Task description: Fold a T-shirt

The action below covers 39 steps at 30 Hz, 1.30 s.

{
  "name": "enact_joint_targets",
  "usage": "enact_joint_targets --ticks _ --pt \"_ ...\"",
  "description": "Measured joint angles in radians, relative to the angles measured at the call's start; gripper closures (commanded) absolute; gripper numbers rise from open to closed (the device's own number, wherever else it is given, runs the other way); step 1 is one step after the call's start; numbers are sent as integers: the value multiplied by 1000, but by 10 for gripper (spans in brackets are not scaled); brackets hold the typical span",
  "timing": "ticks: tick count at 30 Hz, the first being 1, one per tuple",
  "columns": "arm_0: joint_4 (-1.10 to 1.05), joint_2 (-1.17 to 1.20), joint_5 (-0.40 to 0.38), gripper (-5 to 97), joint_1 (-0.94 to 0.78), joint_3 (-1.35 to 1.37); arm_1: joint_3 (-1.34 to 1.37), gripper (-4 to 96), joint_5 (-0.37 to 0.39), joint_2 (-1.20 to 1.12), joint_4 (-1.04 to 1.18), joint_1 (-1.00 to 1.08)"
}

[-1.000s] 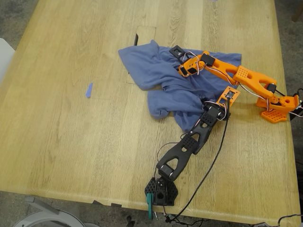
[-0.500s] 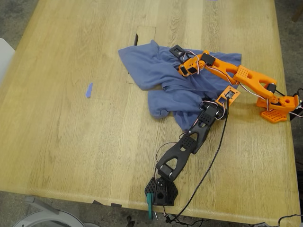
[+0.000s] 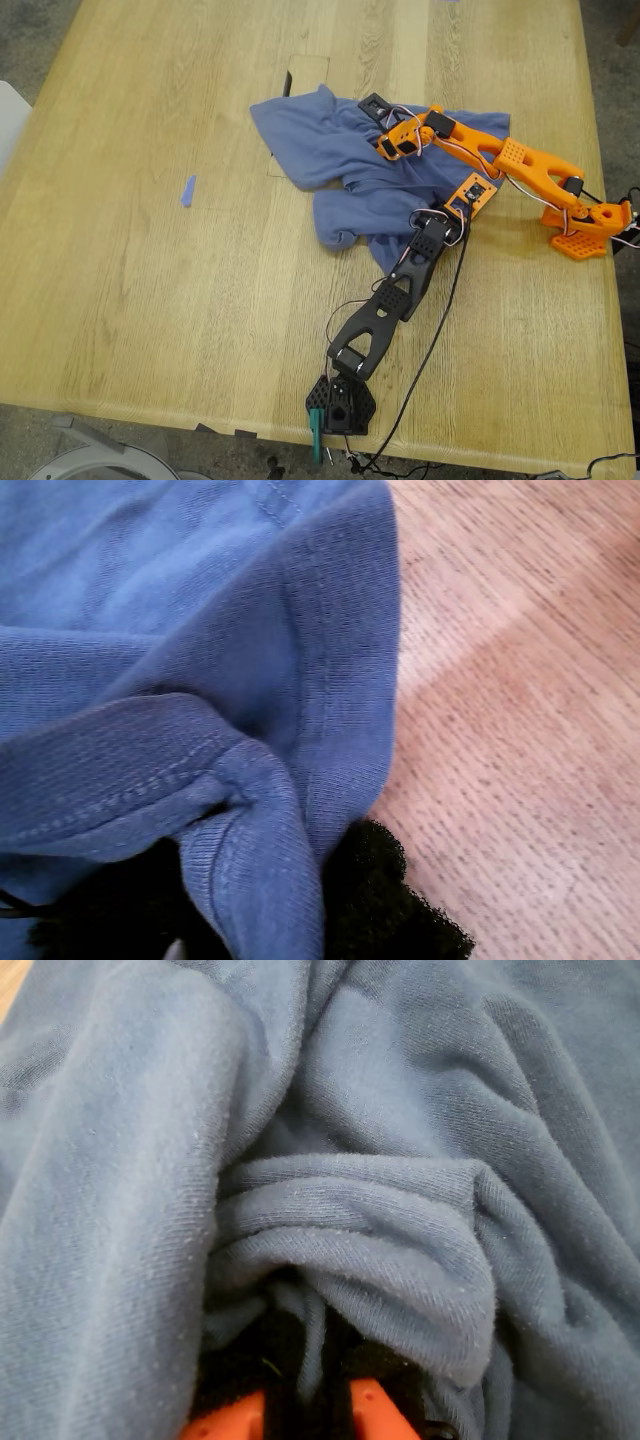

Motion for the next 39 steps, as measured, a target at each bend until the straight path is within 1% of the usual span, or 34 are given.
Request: enact_joint_targets --ticks 3,4,6,18,28,39 --pt "-2 0 5 846 -14 0 0 913 0 9 11 0" --pt "-2 0 5 891 -18 0 0 913 0 12 12 0" --pt "3 2 15 917 -32 0 0 913 0 17 17 0" --pt "193 63 38 919 -60 0 0 913 -3 77 54 2" --pt "250 186 38 918 -109 0 2 913 -14 140 61 2" --pt "354 313 38 918 -267 2 2 913 -29 295 152 -51"
